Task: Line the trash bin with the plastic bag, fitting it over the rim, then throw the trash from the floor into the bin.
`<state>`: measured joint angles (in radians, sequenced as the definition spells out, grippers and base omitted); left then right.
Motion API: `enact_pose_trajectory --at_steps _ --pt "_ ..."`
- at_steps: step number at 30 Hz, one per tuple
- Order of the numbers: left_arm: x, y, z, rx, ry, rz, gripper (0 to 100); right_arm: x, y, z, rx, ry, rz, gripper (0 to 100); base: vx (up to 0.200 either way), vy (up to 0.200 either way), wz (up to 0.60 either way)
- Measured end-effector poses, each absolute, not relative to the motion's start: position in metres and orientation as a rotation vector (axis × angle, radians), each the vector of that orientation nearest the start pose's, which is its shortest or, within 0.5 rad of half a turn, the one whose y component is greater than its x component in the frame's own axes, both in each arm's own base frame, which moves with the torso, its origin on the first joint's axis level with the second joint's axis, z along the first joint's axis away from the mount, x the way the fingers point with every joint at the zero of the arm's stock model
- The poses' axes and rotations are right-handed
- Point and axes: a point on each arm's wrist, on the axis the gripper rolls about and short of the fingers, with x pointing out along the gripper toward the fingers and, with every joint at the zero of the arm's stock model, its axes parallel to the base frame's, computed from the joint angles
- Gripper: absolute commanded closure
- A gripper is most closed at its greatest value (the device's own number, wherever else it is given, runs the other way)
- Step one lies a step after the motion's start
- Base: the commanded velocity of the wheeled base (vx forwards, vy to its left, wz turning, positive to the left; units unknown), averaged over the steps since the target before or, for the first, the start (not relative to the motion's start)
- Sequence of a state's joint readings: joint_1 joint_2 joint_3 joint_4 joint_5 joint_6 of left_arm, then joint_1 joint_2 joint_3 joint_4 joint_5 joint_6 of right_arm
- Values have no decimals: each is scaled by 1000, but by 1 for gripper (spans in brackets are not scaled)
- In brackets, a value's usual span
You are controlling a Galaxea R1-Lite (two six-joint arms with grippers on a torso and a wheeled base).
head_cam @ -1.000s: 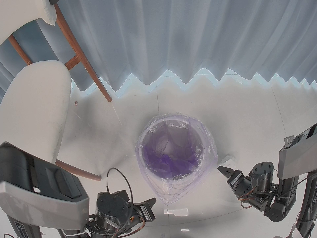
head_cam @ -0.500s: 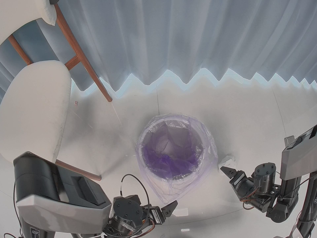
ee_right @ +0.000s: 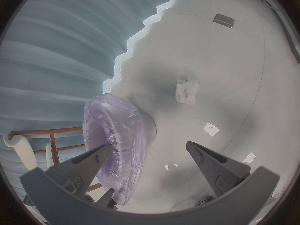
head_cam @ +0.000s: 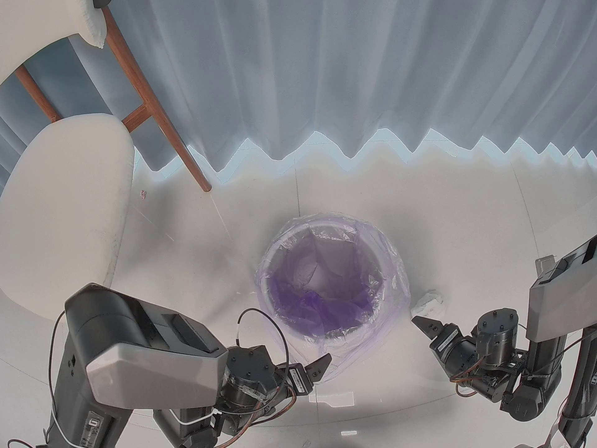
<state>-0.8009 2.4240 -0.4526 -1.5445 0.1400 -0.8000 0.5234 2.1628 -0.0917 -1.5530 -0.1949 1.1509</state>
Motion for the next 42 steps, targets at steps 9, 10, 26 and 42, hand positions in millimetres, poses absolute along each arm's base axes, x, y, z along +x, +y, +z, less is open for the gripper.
enact_pose_trajectory --at_steps 9,10,26,42 --pt "235 -226 -47 -565 636 -453 100 209 115 9 930 597 -8 0 0 0 0" --pt "236 -225 -47 -566 635 -449 100 209 115 9 930 597 -8 0 0 0 0" --pt "255 -211 -75 -382 663 -376 100 209 115 7 921 586 -28 0 0 0 0" --pt "256 -209 -77 -356 642 -346 0 205 111 7 900 560 -81 0 0 0 0"
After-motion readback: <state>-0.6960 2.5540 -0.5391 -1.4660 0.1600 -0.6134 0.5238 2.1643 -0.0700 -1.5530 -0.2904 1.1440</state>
